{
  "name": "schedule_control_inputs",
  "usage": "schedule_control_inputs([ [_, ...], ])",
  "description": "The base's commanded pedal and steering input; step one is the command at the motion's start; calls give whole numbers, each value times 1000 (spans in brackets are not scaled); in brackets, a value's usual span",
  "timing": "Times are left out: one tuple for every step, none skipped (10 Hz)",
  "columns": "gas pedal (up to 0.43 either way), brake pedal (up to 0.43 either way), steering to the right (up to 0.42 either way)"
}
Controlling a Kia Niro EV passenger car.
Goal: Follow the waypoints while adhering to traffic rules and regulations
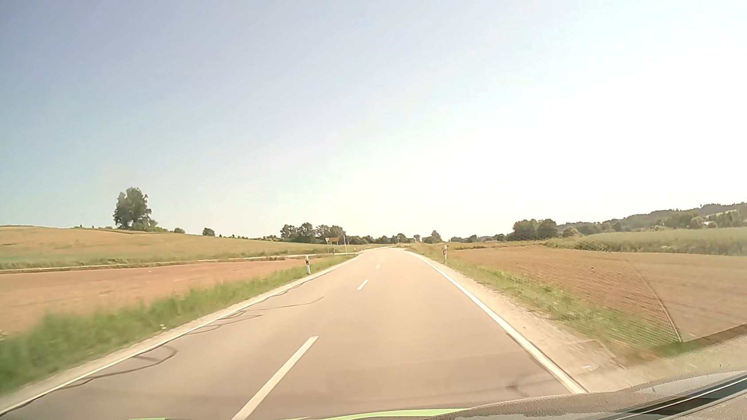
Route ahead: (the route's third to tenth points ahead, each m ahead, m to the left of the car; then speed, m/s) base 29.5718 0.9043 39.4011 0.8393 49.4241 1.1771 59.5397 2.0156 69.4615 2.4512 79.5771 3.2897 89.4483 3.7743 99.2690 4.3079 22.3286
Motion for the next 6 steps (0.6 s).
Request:
schedule_control_inputs([
  [339,0,-8],
  [339,0,-8],
  [331,0,-8],
  [311,0,-8],
  [287,0,-8],
  [287,0,-8],
])
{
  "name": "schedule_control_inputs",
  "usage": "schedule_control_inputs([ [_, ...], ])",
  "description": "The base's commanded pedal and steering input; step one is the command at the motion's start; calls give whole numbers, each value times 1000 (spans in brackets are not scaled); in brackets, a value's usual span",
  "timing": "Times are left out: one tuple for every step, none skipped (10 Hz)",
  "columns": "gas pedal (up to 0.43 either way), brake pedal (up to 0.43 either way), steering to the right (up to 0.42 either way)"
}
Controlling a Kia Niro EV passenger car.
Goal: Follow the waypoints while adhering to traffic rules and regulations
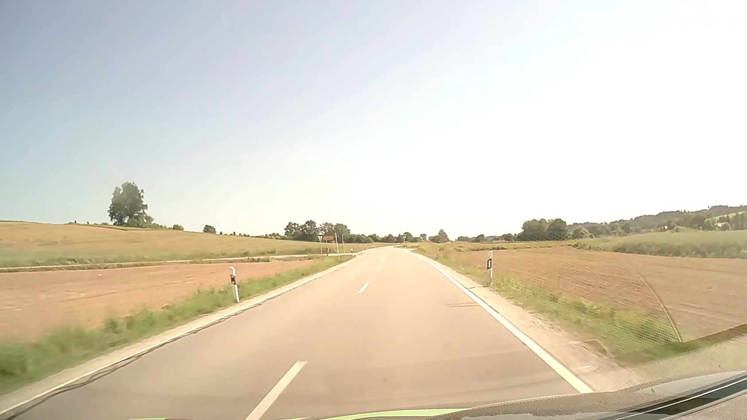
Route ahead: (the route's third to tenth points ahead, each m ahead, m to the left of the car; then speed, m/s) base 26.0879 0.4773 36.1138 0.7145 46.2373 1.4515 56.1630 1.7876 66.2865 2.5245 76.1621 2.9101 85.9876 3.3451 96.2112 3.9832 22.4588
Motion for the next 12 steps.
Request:
schedule_control_inputs([
  [287,0,-8],
  [287,0,-8],
  [287,0,-8],
  [280,0,-8],
  [268,0,-8],
  [260,0,-8],
  [260,0,-8],
  [260,0,-8],
  [268,0,-8],
  [287,0,-8],
  [287,0,-8],
  [287,0,-8],
])
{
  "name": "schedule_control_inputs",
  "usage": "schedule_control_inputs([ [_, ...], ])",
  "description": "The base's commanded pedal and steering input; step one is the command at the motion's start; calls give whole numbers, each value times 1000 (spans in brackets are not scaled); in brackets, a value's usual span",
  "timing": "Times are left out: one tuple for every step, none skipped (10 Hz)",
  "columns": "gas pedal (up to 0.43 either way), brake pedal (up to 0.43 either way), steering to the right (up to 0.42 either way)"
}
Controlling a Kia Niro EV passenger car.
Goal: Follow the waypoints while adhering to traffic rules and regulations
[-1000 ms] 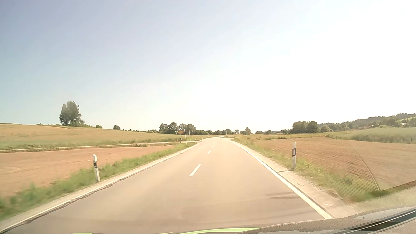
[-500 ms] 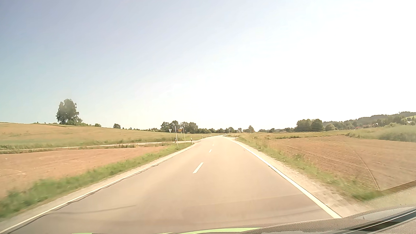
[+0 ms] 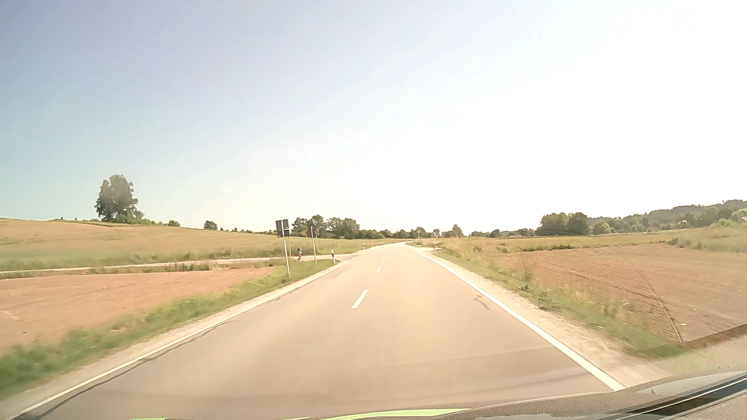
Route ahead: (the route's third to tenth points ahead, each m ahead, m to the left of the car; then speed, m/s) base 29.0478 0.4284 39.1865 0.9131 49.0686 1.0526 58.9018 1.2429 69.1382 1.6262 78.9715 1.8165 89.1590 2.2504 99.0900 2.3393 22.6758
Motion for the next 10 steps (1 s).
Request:
schedule_control_inputs([
  [287,0,-8],
  [287,0,-8],
  [280,0,-8],
  [280,0,-7],
  [280,0,-8],
  [280,0,-7],
  [287,0,-8],
  [287,0,-7],
  [299,0,-7],
  [311,0,-7],
])
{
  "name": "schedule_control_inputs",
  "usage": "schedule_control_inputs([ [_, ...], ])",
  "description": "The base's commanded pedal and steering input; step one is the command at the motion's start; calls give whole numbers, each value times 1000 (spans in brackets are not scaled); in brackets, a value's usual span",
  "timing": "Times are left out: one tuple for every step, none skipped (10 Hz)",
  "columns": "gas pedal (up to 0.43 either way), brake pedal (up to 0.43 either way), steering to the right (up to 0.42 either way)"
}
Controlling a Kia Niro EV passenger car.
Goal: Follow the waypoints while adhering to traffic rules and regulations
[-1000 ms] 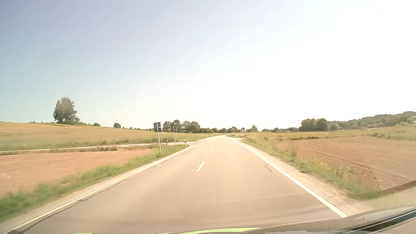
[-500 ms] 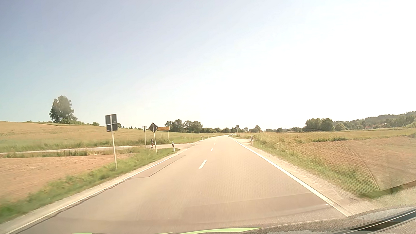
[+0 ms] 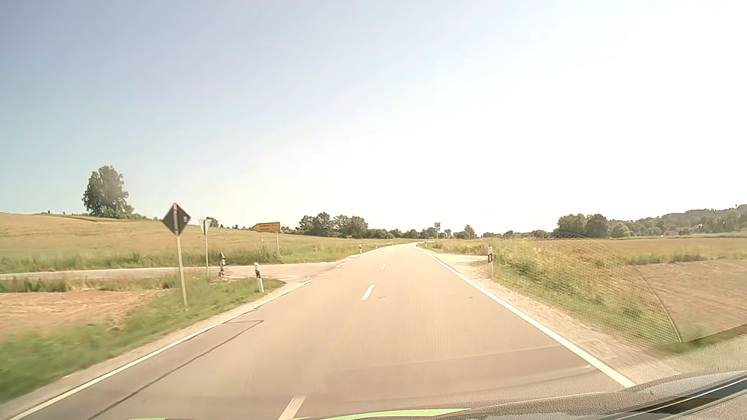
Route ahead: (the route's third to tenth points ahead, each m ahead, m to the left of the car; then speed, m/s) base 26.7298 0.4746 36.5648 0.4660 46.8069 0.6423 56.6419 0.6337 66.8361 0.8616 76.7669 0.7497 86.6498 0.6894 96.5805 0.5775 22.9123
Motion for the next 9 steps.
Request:
schedule_control_inputs([
  [319,0,-8],
  [319,0,-7],
  [319,0,-7],
  [319,0,-7],
  [319,0,-7],
  [311,0,-7],
  [299,0,-7],
  [268,0,-7],
  [268,0,-6],
])
